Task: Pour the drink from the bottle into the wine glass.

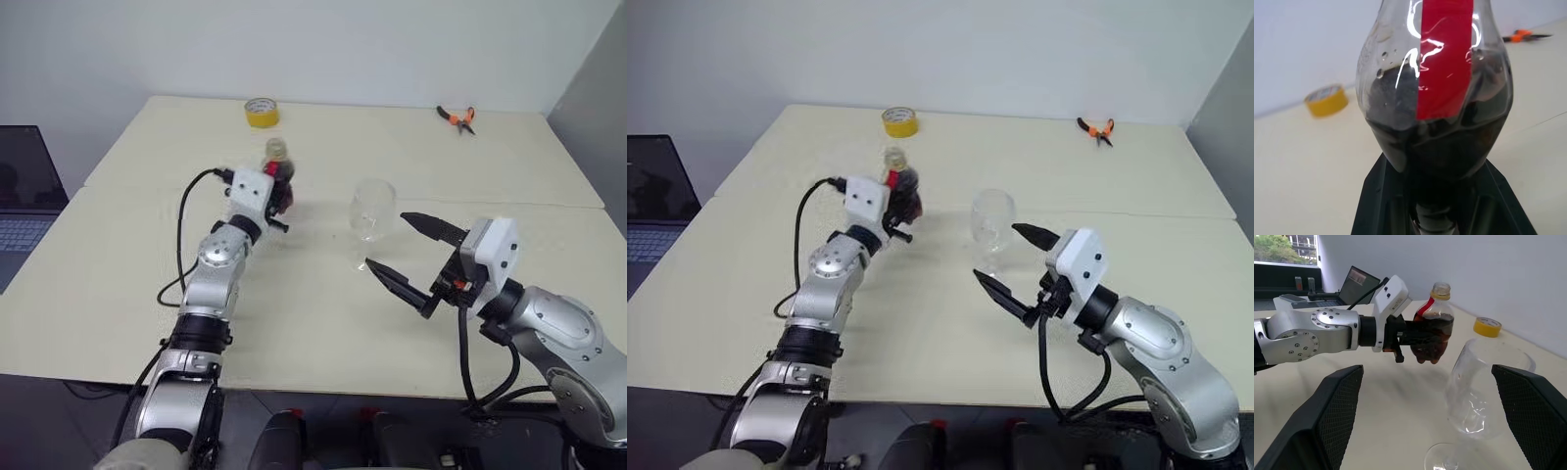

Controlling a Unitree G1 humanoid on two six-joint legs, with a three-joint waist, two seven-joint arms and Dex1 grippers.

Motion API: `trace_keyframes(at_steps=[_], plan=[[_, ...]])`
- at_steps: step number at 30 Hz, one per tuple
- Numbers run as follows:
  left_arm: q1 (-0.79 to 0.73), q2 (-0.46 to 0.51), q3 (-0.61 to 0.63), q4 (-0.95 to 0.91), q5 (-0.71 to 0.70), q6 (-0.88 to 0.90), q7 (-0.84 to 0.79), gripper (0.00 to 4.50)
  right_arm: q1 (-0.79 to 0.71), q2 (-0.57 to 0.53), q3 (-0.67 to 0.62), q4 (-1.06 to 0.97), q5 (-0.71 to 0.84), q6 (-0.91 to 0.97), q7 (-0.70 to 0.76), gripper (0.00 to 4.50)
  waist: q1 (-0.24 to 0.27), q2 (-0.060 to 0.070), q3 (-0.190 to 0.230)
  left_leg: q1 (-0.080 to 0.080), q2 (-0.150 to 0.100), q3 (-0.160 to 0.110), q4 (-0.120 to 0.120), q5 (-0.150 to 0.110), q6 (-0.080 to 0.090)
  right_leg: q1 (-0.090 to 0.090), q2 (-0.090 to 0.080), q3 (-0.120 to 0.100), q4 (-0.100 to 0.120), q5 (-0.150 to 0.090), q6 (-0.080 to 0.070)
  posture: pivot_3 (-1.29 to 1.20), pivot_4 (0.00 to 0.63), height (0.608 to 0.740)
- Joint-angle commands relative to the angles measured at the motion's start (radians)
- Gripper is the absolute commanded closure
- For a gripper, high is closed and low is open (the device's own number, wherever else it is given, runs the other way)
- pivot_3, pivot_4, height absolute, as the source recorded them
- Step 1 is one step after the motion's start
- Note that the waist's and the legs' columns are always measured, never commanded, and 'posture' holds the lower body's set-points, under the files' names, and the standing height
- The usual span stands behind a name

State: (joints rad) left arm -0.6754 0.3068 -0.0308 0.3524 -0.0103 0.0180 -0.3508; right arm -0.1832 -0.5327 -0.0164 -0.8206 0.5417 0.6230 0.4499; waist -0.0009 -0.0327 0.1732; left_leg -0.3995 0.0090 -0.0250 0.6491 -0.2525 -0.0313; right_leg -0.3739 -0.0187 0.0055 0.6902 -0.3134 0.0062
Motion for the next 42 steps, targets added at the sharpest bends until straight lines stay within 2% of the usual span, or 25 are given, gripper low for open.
trace_keyframes(at_steps=[1,19,30,42], plan=[[-0.071,0.016,-0.035,-0.018,0.033,-0.092,-0.048,3.76,-0.034,0.024,-0.01,-0.035,0.042,0.033,-0.043,0.0,0.0,0.0,0.0,0.0,0.0,0.0,0.0,0.0,0.0,0.0,0.0,0.0,0.0,0.0,0.0,0.0,0.15,0.74],[-0.286,0.082,-0.138,0.295,0.214,-0.486,-0.087,3.86,-0.115,0.1,0.069,0.027,-0.075,0.097,-0.188,0.0,-0.002,0.0,0.0,-0.001,0.0,0.0,0.0,-0.001,0.003,-0.002,0.0,0.0,0.0,0.0,0.0,0.0,0.15,0.74],[-0.361,0.135,-0.183,0.412,0.313,-0.672,-0.078,3.86,-0.088,0.081,0.034,0.015,-0.081,0.083,-0.152,0.0,-0.002,0.0,0.0,-0.001,0.0,0.001,-0.001,-0.001,0.003,-0.003,0.0,0.001,0.001,0.0,0.0,0.0,0.15,0.74],[-0.465,0.184,-0.247,0.554,0.472,-0.822,0.052,3.86,-0.07,0.104,0.051,0.019,-0.105,0.044,-0.149,0.0,-0.005,0.0,0.0,-0.002,0.0,0.002,-0.001,-0.002,0.003,-0.004,0.0,0.002,0.002,0.0,0.0,0.0,0.15,0.74]])
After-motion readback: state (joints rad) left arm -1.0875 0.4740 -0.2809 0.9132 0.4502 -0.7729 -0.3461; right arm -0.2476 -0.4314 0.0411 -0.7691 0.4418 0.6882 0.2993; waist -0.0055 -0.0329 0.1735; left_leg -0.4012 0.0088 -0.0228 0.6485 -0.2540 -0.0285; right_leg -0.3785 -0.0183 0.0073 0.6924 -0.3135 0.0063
